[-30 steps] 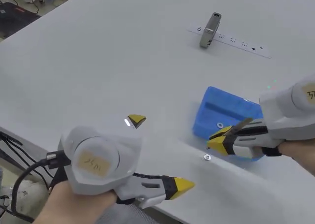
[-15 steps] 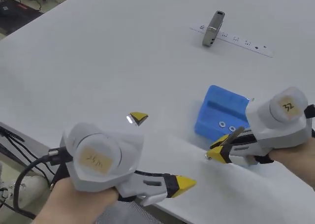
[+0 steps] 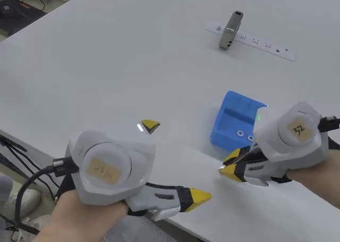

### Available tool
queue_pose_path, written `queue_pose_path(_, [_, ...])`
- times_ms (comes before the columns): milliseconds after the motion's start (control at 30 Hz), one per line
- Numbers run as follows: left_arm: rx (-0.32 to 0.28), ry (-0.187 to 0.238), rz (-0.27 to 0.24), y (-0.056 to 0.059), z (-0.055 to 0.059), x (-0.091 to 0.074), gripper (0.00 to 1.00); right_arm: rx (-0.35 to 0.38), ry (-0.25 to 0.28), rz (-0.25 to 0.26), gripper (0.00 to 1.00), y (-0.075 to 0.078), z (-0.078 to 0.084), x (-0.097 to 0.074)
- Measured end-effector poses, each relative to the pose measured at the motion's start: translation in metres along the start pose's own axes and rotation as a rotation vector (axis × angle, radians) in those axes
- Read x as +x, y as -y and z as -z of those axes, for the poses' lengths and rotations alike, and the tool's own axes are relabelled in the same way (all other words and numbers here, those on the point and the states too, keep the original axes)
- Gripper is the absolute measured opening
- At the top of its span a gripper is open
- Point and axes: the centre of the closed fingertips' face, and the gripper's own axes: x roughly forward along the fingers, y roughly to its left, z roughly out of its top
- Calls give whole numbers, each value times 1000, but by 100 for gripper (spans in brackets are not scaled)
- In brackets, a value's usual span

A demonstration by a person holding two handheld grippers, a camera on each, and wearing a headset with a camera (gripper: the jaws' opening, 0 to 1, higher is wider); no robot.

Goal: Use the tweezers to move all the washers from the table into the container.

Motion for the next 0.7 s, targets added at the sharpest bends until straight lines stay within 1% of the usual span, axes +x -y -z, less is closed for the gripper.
queue_pose_path(33, [1,0,1,0,0,0,93,-37,-18,-2,5,-2,0,1])
queue_pose_path(67, [2,0,1,0,0,0,93,-56,-31,-5,5,-3,0,1])
queue_pose_path(100, [2,-1,0,0,0,0,93,-87,-58,-11,5,-6,2,2])
queue_pose_path(200, [0,0,1,0,0,0,92,-156,-111,-22,4,-9,4,2])
queue_pose_path(267, [1,0,0,0,0,0,92,-187,-134,-32,3,-11,4,1])
queue_pose_path(300, [1,0,0,0,0,0,92,-200,-142,-28,3,-11,4,1])
queue_pose_path(433, [-2,4,0,0,0,0,92,-255,-185,-37,4,-10,5,-1])
queue_pose_path(600, [-3,8,-2,-1,-1,0,92,-296,-223,-46,4,-8,4,-1])
queue_pose_path(667, [-4,8,-2,-1,-1,-1,92,-317,-251,-59,5,-8,6,0])
queue_pose_path(700, [-5,9,-2,-1,-1,-1,92,-338,-278,-70,5,-9,9,0])
